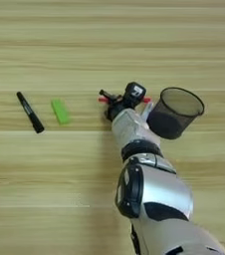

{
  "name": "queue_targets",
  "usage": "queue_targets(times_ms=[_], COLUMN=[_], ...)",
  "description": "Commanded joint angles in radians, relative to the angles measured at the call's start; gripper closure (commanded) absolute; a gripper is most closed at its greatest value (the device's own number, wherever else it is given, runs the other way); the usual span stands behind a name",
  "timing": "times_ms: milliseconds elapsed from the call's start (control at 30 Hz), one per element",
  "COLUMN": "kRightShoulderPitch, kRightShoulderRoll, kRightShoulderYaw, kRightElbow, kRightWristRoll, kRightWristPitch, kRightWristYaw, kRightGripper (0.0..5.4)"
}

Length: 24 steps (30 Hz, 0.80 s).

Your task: Move the objects on the table

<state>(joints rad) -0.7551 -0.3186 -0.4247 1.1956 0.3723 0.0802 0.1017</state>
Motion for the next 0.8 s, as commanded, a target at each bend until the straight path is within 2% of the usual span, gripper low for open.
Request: queue_targets(times_ms=[33,300,467,600,800], kRightShoulderPitch=[-0.021,0.002,0.051,0.109,0.225], kRightShoulderRoll=[-0.039,-0.024,-0.008,0.007,0.035], kRightShoulderYaw=[0.013,0.073,0.116,0.133,0.147], kRightElbow=[0.048,-0.016,-0.121,-0.241,-0.481], kRightWristRoll=[-0.042,-0.108,-0.154,-0.166,-0.156], kRightWristPitch=[-0.007,-0.079,-0.121,-0.110,-0.030], kRightWristYaw=[-0.014,0.020,0.007,-0.002,-0.008], kRightGripper=[5.21,4.53,3.96,3.54,2.92])
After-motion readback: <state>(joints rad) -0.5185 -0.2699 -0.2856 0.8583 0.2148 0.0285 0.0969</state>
